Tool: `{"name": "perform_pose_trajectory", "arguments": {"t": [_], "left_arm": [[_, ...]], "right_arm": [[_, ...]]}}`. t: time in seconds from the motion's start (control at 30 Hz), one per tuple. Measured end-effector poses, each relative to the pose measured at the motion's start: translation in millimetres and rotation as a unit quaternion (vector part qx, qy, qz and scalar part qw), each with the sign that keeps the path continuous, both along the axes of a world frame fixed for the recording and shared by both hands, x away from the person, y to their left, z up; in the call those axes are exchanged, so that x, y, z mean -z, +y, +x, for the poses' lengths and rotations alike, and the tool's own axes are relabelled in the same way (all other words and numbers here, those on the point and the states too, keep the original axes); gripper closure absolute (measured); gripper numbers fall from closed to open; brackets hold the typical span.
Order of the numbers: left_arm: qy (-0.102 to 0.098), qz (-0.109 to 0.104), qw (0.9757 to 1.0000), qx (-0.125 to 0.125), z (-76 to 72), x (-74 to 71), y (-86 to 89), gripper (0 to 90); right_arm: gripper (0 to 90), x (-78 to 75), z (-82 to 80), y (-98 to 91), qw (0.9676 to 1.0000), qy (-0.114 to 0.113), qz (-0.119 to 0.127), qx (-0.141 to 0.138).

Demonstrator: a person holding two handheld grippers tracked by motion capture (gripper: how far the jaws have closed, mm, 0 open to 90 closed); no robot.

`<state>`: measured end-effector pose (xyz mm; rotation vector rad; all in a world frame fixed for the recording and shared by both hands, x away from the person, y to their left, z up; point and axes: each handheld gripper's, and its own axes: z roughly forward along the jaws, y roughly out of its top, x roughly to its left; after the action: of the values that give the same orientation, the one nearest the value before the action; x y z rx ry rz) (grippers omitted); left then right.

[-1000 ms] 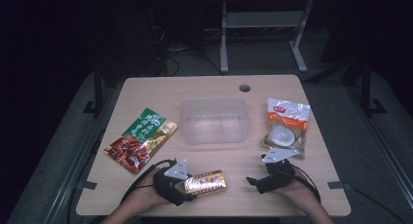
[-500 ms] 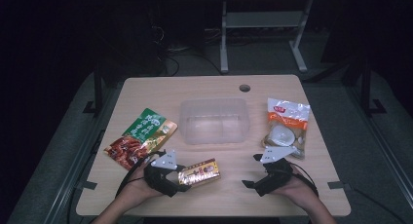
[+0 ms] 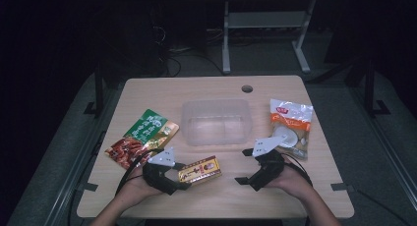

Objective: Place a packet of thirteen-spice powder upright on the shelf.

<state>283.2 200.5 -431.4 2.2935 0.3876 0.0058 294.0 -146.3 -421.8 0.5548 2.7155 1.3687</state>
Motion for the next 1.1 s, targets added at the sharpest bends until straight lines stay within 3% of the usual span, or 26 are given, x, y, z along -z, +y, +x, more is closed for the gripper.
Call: {"name": "perform_pose_trajectory", "arguments": {"t": [0.2,0.23,0.33,0.4,0.43,0.53,0.6,0.63,0.83,0.9,0.97,1.1], "left_arm": [[-0.002,-0.005,1.0000,-0.002,0.0,-3.3,0.2,32.1],[-0.002,-0.009,1.0000,0.000,0.2,-5.2,0.2,32.0],[-0.006,-0.010,0.9999,0.001,0.1,-6.3,0.7,32.1],[-0.008,-0.012,0.9999,0.005,-0.4,-7.2,1.6,32.0],[-0.006,-0.015,0.9998,0.008,-0.8,-7.5,2.2,32.0],[-0.016,-0.022,0.9995,0.016,-1.9,-9.5,3.3,32.1],[-0.018,-0.024,0.9994,0.018,-2.1,-10.3,3.6,32.1],[-0.024,-0.029,0.9991,0.020,-2.5,-11.8,3.5,32.0],[-0.030,-0.038,0.9984,0.030,-4.0,-14.9,1.9,32.1],[-0.027,-0.050,0.9976,0.041,-4.5,-15.7,0.0,32.1],[-0.028,-0.051,0.9972,0.048,-5.9,-16.5,-1.8,32.1],[-0.031,-0.056,0.9965,0.054,-7.8,-16.9,-4.0,32.0]], "right_arm": [[2.6,-8.5,8.8,12.3,0.9997,-0.003,0.013,-0.019],[2.6,-10.2,13.4,17.6,0.9991,0.003,0.027,-0.033],[2.6,-11.4,17.5,22.7,0.9982,0.000,0.030,-0.053],[7.0,-12.7,21.2,26.8,0.9963,0.003,0.042,-0.075],[7.6,-13.3,25.2,29.9,0.9932,0.011,0.062,-0.098],[7.7,-15.7,29.6,36.0,0.9915,0.006,0.051,-0.120],[8.5,-16.5,30.4,37.7,0.9907,0.008,0.057,-0.123],[8.9,-16.0,32.4,39.9,0.9888,0.014,0.072,-0.130],[9.2,-12.5,28.7,45.1,0.9876,0.006,0.053,-0.148],[9.7,-10.5,26.0,49.2,0.9870,0.010,0.046,-0.154],[13.2,-9.5,24.6,50.9,0.9866,0.007,0.041,-0.157],[14.3,-9.1,22.5,53.4,0.9848,0.013,0.045,-0.168]]}}
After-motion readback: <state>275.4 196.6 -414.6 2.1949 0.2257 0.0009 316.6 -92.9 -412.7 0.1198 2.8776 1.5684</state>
